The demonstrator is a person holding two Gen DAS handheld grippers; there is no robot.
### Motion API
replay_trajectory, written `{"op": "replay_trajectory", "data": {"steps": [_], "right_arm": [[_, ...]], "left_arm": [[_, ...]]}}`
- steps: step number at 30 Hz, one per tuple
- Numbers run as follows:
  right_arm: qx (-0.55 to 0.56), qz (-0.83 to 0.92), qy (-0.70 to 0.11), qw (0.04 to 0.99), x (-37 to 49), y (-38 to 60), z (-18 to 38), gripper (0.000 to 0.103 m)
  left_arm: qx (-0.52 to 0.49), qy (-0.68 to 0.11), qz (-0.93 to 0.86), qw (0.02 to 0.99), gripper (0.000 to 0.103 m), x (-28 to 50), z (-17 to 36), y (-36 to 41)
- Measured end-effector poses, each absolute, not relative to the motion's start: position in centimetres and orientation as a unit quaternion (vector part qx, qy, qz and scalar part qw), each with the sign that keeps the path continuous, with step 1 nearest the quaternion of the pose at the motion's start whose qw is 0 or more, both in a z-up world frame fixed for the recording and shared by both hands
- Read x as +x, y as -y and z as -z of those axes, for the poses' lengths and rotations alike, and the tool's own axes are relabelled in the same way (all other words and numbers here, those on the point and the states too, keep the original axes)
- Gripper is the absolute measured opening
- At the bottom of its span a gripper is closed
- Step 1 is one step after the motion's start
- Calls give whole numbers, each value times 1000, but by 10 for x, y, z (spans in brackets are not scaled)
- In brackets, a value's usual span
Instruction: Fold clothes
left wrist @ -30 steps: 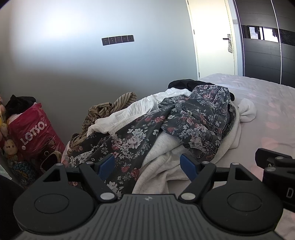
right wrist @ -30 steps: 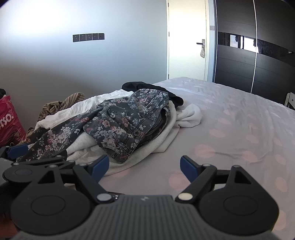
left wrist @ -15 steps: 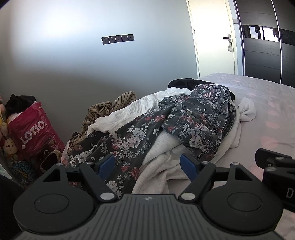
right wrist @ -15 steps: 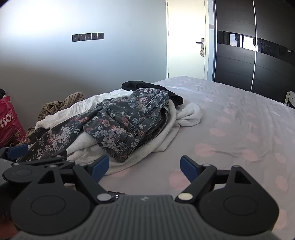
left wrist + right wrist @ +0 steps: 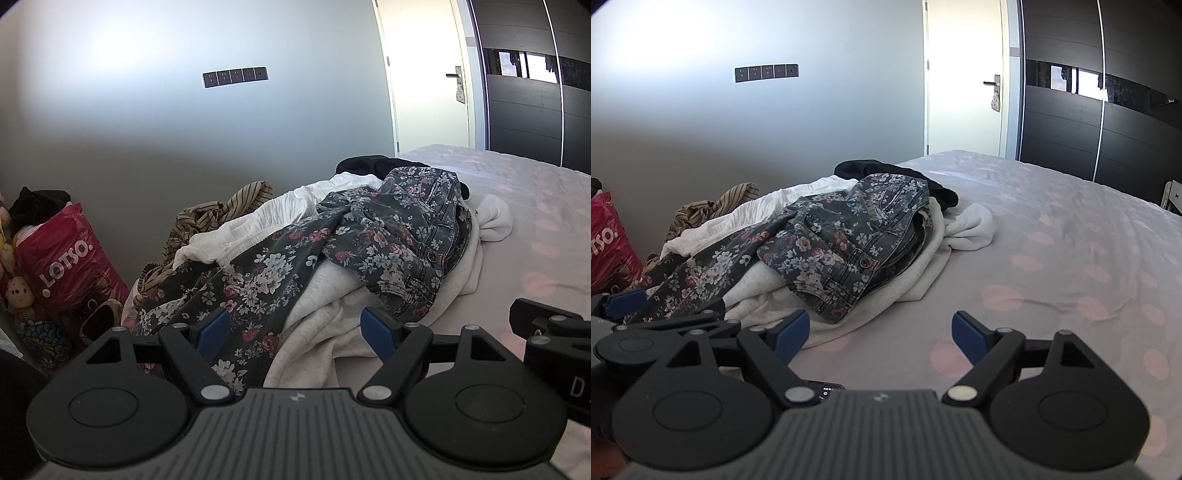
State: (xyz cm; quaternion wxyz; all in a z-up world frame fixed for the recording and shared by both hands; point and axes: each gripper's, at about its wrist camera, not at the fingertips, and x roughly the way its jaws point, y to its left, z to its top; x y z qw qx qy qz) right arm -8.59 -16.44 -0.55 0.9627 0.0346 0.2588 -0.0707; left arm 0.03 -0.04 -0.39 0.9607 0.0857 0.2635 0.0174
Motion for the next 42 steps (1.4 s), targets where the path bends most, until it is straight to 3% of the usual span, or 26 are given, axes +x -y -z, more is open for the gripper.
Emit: {"op": "replay_trajectory", "data": {"steps": [17, 28, 29, 31, 42], "right_arm": [[23, 72, -262, 962, -83, 162, 6, 86], [23, 58, -267, 962, -64, 162, -16, 86], [17, 57, -266, 962, -61, 161, -18, 86], [7, 54, -264, 963, -54, 159, -21, 86], [29, 35, -295, 954, -25, 158, -6, 86]], "left_arm": [[92, -274, -4, 957, 77, 3, 6, 0], [46, -334, 65, 939, 76, 40, -17, -24], [45, -342, 73, 936, 75, 50, -19, -30], [45, -361, 74, 929, 64, 72, -24, -43], [-8, -449, 81, 890, 51, 232, 1, -130]]}}
